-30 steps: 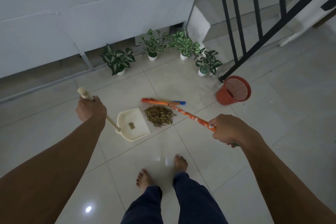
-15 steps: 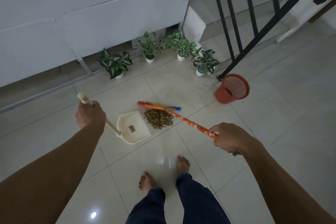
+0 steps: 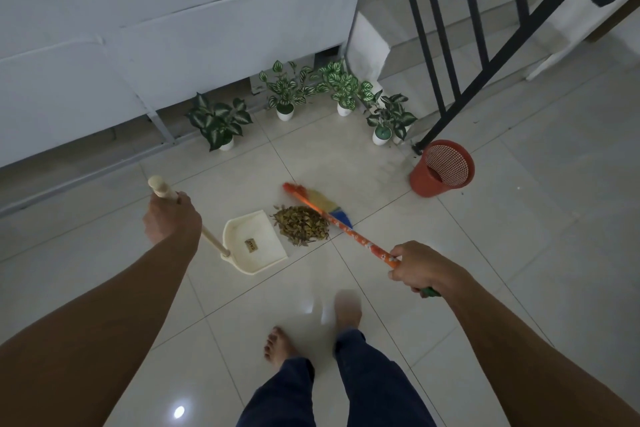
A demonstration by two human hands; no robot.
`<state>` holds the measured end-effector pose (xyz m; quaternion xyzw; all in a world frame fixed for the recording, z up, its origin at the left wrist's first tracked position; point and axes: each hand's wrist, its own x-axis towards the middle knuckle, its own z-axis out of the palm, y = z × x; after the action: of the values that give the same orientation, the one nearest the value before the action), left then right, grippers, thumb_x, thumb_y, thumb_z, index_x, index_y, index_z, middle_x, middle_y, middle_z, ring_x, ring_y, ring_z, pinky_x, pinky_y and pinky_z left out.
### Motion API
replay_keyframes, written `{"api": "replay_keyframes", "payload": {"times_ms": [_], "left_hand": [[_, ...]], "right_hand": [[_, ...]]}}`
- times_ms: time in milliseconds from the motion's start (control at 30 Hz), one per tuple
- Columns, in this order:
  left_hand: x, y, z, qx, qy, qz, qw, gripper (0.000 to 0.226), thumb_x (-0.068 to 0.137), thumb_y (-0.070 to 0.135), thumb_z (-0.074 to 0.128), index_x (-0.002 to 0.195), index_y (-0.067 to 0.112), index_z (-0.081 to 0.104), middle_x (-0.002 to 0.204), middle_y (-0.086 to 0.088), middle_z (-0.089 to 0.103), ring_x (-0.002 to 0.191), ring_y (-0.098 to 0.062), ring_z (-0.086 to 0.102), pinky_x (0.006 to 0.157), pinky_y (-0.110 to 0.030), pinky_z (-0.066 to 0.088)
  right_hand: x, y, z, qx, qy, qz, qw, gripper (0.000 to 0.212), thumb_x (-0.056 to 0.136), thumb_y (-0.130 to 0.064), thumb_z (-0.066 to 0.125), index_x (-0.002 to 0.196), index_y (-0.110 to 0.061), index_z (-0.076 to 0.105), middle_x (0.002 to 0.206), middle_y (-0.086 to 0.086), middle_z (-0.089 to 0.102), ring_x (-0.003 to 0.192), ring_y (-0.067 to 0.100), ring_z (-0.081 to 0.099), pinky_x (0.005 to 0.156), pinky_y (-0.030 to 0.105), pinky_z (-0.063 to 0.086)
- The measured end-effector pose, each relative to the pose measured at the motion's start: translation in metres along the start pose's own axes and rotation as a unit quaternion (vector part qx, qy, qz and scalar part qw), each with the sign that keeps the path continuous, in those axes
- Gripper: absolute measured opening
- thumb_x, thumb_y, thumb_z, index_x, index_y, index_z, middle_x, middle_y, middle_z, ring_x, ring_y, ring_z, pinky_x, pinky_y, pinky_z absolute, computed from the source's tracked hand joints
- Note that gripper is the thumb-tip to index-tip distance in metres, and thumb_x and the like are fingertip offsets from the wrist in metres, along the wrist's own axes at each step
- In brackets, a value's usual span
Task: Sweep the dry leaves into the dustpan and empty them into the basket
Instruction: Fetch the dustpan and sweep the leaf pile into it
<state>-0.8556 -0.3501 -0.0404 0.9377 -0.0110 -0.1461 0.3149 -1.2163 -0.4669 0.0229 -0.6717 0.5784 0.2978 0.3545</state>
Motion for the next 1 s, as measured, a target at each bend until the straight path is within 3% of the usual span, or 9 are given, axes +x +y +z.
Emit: {"api": "replay_keyframes", "payload": {"times_ms": [167,333,500,633,833,1000], "left_hand": [[-0.002,-0.002,-0.001,0.000,-0.004,0.001,1.000,0.031,0.100,0.030,0.056,0.117,0.004,0.062,0.100,-0.016,0.065,0.087,-0.031,0.060,0.075,-0.040,0.045],[-0.004,-0.004,-0.001,0.004,-0.006,0.000,1.000,0.032,0.100,0.031,0.056,0.119,0.005,0.061,0.104,-0.017,0.067,0.083,-0.028,0.058,0.073,-0.040,0.047],[-0.007,-0.004,-0.002,0.002,-0.004,0.007,1.000,0.031,0.101,0.028,0.055,0.120,0.003,0.060,0.103,-0.017,0.065,0.082,-0.026,0.053,0.072,-0.038,0.043],[-0.006,-0.006,-0.002,-0.001,-0.005,0.006,1.000,0.031,0.101,0.029,0.056,0.118,0.004,0.061,0.102,-0.016,0.066,0.081,-0.026,0.056,0.071,-0.039,0.045],[-0.007,-0.007,-0.003,0.001,-0.007,0.005,1.000,0.031,0.100,0.030,0.055,0.116,0.004,0.061,0.095,-0.012,0.062,0.085,-0.029,0.060,0.074,-0.041,0.047],[-0.006,-0.008,-0.002,0.012,-0.004,0.012,1.000,0.032,0.099,0.032,0.054,0.113,0.004,0.062,0.100,-0.016,0.067,0.093,-0.036,0.065,0.077,-0.042,0.049]], "right_hand": [[-0.015,-0.003,-0.002,-0.116,-0.003,-0.039,0.993,0.048,0.094,-0.015,0.062,0.140,-0.021,0.051,0.106,0.007,0.067,0.066,0.016,0.065,0.057,0.025,0.058],[-0.037,-0.010,-0.017,-0.157,0.020,-0.060,0.986,0.051,0.094,-0.017,0.063,0.143,-0.020,0.050,0.117,0.007,0.066,0.065,0.016,0.063,0.055,0.021,0.055],[-0.050,0.009,-0.027,-0.100,0.037,-0.051,0.993,0.046,0.096,-0.020,0.063,0.140,-0.021,0.051,0.097,0.000,0.063,0.057,0.012,0.058,0.043,0.016,0.045],[-0.046,0.017,-0.017,-0.016,0.030,-0.021,0.999,0.034,0.098,-0.018,0.059,0.132,-0.017,0.055,0.078,-0.001,0.058,0.055,0.010,0.053,0.044,0.016,0.042],[-0.031,0.012,0.013,0.168,-0.035,0.038,0.984,0.021,0.097,-0.011,0.056,0.117,-0.012,0.062,0.071,0.006,0.056,0.053,0.011,0.049,0.048,0.023,0.044],[-0.037,0.002,0.027,0.181,-0.064,0.002,0.981,0.031,0.097,-0.011,0.056,0.128,-0.014,0.060,0.073,0.006,0.057,0.054,0.010,0.048,0.048,0.021,0.044]]}}
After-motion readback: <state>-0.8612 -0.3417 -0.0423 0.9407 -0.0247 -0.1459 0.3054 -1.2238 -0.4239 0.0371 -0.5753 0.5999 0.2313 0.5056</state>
